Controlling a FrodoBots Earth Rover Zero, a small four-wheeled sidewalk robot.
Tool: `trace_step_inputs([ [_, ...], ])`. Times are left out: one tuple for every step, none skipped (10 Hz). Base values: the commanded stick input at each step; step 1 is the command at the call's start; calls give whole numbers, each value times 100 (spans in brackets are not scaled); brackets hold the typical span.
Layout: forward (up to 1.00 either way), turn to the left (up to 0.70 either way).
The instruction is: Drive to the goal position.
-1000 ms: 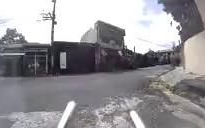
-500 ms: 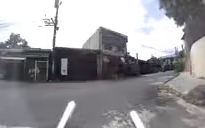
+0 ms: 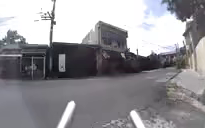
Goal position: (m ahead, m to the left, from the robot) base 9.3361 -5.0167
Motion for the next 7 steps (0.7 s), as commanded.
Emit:
trace_step_inputs([
  [85, -34],
  [85, -34],
  [85, -34],
  [85, -34],
  [85, -28],
  [85, 0],
  [85, 0],
])
